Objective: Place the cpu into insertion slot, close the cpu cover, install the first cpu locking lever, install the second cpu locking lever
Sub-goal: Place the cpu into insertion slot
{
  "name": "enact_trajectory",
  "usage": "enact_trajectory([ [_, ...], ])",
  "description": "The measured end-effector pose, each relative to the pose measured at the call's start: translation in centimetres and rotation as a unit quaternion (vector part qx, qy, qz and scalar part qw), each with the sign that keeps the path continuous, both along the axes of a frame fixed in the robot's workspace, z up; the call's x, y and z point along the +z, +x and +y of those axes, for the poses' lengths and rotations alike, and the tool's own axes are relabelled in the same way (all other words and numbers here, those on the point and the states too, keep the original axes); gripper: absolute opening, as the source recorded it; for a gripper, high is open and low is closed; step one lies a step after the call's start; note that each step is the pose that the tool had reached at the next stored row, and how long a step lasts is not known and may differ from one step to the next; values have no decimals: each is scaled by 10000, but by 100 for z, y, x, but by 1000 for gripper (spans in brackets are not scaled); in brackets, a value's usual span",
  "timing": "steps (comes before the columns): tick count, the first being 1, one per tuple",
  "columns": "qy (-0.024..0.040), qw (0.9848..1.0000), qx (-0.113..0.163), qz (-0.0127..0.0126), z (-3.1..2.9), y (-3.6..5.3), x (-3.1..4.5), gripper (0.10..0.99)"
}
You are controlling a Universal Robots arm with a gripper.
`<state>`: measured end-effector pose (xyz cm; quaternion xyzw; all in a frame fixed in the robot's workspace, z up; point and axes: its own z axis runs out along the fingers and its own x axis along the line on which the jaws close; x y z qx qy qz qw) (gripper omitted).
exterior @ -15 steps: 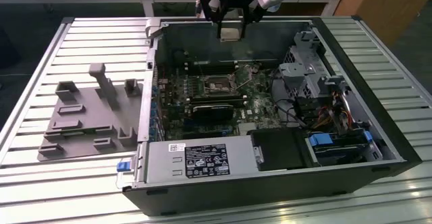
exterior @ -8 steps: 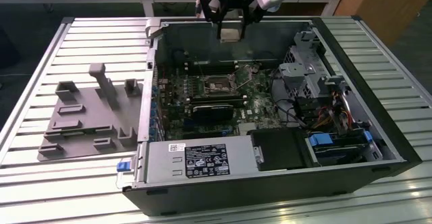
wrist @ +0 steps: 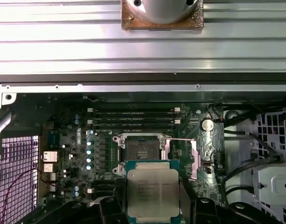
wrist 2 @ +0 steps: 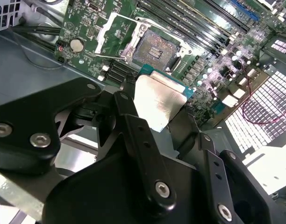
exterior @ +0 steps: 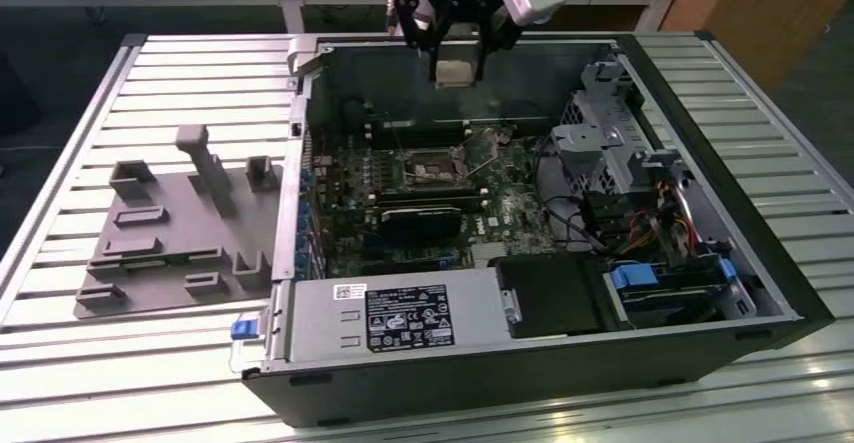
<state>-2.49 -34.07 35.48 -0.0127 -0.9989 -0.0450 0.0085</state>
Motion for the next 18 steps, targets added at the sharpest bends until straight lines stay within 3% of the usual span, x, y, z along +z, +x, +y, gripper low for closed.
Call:
enact_trajectory([
  [4,2,10000,0,-21,0,-1,-48,537],
  [13,2,9999,0,-129,0,-12,-172,537],
  [18,3,9999,0,-156,0,-49,-228,537],
])
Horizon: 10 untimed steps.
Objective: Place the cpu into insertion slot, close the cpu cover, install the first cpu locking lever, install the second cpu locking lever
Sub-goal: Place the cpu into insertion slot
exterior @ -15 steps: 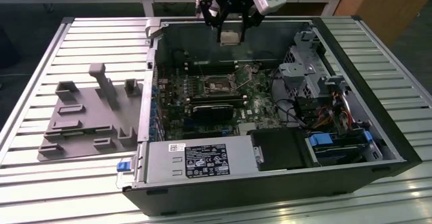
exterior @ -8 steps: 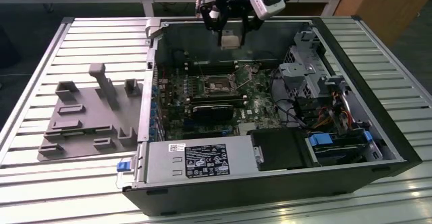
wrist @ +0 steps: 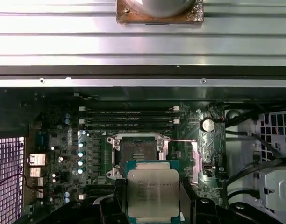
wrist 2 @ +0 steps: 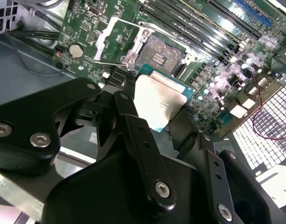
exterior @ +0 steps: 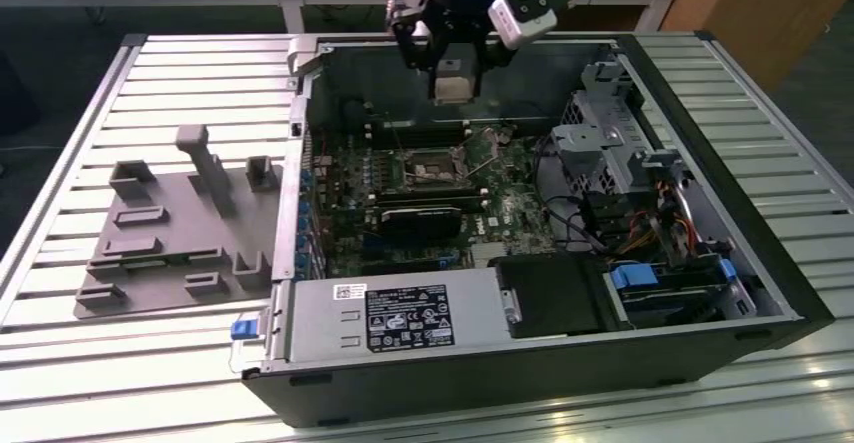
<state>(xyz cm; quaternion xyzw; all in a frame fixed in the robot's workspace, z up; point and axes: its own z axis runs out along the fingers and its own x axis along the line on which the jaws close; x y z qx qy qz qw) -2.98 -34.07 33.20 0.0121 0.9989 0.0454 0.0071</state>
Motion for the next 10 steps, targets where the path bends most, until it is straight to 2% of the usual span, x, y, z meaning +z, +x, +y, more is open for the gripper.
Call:
enact_trajectory([
  [10,0,10000,-3,-1,0,-36,-101,537],
])
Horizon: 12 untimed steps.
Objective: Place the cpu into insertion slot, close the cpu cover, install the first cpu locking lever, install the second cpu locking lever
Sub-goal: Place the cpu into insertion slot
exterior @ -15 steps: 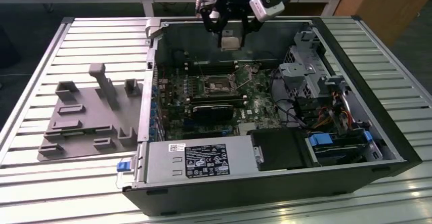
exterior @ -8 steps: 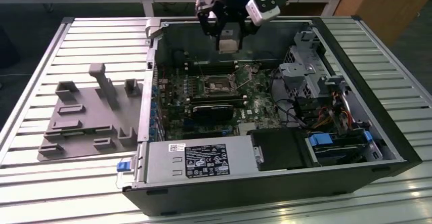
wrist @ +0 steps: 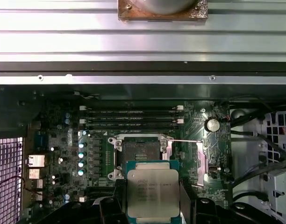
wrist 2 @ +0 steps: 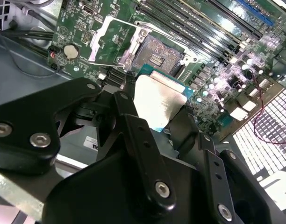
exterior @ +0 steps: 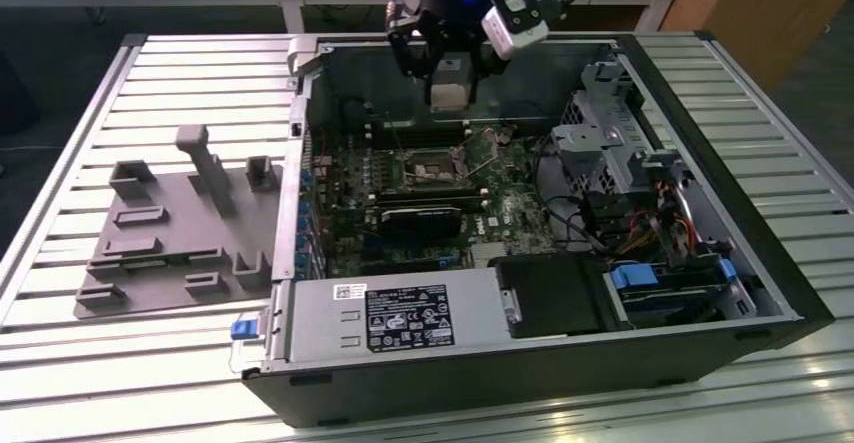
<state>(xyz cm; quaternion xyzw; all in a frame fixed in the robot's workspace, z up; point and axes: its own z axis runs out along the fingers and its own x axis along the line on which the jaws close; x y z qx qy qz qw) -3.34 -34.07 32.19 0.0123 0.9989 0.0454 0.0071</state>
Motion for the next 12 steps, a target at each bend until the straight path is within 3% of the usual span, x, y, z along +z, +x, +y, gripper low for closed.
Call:
enact_trajectory([
  [2,0,10000,-22,0,0,0,-20,537],
  [6,-1,9994,-338,0,0,0,-51,537],
  [12,0,9961,-883,0,0,0,-116,537],
])
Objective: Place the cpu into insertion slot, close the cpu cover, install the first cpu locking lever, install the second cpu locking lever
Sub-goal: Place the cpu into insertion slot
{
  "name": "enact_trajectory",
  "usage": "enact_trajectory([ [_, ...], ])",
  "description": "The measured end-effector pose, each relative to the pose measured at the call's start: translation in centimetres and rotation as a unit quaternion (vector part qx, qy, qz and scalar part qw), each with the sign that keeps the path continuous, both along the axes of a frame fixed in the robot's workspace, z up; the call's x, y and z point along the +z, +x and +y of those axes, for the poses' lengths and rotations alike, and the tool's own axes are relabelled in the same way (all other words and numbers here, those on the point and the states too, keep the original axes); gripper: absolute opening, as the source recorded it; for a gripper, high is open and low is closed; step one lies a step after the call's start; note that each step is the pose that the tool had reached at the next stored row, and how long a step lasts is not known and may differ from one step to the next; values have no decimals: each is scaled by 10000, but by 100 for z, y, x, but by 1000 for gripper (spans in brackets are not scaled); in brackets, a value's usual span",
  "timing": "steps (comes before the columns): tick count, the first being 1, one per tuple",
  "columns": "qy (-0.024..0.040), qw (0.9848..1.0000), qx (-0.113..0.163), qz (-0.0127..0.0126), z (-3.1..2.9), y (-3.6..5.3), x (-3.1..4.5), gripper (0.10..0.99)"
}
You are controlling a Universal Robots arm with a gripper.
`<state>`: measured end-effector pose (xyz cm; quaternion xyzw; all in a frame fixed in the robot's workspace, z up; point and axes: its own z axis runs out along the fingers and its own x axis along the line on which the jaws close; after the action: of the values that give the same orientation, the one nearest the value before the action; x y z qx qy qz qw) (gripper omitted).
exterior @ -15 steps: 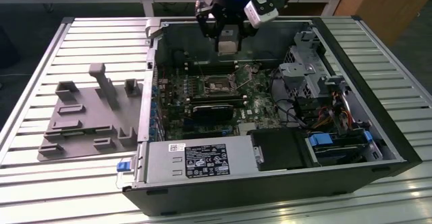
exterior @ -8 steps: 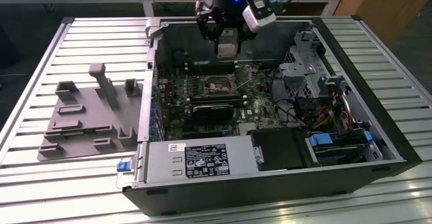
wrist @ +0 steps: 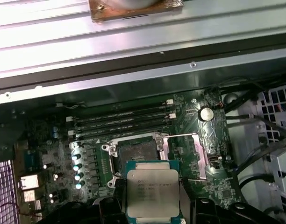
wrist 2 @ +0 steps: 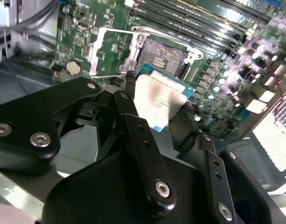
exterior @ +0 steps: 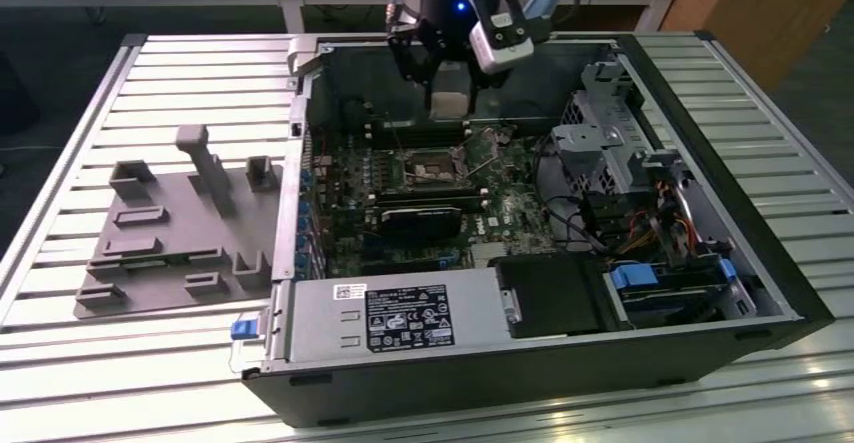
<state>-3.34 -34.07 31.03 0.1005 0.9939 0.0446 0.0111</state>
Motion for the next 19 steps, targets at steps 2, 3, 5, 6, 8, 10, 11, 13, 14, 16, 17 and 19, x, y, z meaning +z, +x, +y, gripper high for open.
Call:
enact_trajectory([
  [2,-1,9998,-180,0,0,0,-27,537],
  [3,-1,9996,-271,0,0,0,-41,537],
  [5,-2,9989,-458,0,1,0,-69,537],
  [6,-2,9985,-545,0,1,0,-82,537],
  [8,-3,9974,-725,0,1,0,-110,537],
  [10,-3,9959,-907,0,1,0,-138,537],
  [11,-3,9950,-996,0,1,0,-150,537],
  [13,-3,9930,-1181,0,1,0,-177,537],
  [14,-3,9919,-1270,0,1,0,-189,537],
  [16,-3,9895,-1448,0,1,0,-210,537],
  [17,-3,9881,-1537,0,1,0,-220,537],
  [19,-5,9851,-1721,0,1,0,-236,537],
])
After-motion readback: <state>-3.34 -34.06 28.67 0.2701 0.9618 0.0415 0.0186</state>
